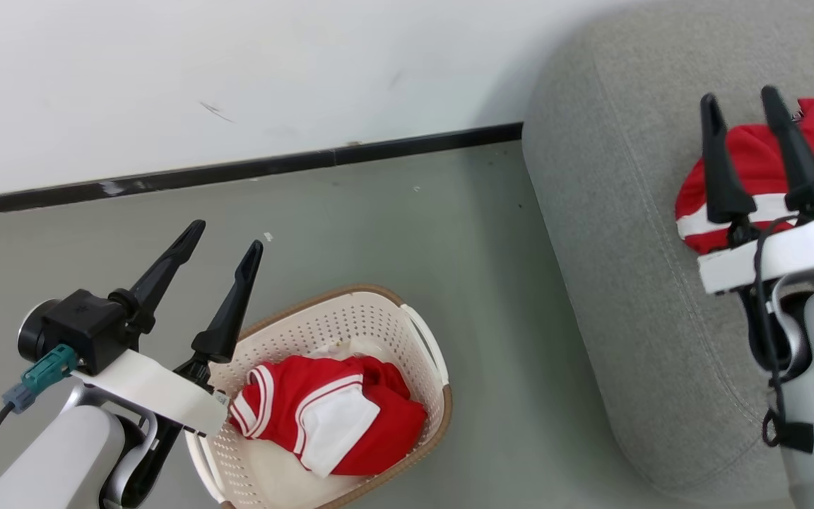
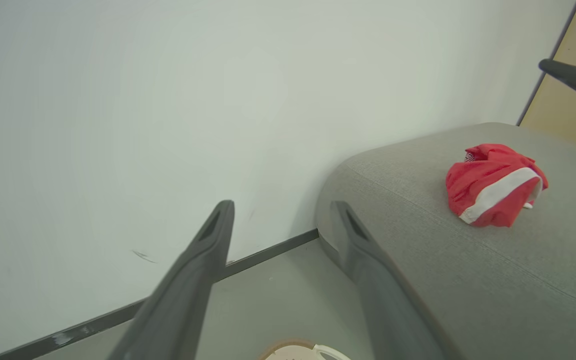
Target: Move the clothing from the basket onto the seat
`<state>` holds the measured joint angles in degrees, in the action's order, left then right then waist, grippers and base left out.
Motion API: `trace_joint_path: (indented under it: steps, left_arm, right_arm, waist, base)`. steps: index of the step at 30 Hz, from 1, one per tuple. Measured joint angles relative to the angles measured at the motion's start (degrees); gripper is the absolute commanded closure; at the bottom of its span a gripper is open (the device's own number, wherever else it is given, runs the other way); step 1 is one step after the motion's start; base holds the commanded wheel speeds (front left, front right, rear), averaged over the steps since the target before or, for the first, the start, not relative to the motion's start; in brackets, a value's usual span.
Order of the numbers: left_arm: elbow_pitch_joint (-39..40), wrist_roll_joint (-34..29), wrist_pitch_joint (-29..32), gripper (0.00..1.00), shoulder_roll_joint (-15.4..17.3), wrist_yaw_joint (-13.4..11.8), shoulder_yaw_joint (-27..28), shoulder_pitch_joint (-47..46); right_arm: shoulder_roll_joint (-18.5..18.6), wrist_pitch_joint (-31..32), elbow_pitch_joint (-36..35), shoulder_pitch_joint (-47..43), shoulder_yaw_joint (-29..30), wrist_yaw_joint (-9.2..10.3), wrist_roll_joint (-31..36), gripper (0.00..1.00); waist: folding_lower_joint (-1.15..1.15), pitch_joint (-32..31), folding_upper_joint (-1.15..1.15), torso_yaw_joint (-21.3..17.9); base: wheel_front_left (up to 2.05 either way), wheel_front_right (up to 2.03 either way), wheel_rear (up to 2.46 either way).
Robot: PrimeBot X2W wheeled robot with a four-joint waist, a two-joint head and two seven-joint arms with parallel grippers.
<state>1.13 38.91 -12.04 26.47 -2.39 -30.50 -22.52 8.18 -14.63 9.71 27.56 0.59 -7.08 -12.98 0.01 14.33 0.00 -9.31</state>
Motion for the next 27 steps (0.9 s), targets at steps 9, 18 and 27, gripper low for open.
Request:
trace_joint_path:
  steps: [9,18,27]
  left_arm:
    - [-2.6,1.4,-0.7,0.00,-1.1,-1.6,1.8,3.5]
    - [-4.7,2.1,-1.7,0.00,-2.1,-3.0,3.6,7.5]
    - [-6.2,2.9,-2.0,0.00,-4.0,-4.1,5.3,11.4]
  right_arm:
    - [-1.2,0.0,-0.7,-4.5,-1.5,0.00,-0.6,0.00]
    - [-2.0,0.0,-1.8,-10.0,-3.0,0.00,-1.2,0.00]
    - [-2.5,0.0,-2.2,-16.4,-4.4,0.00,-1.2,0.00]
  waist:
    - [0.00,-3.4,0.00,3.4]
    - [0.00,-6.4,0.00,6.6]
    - [0.00,-9.3,0.00,9.3]
  base:
    - [0.00,0.00,0.00]
    - [0.00,0.00,0.00]
    - [0.00,0.00,0.00]
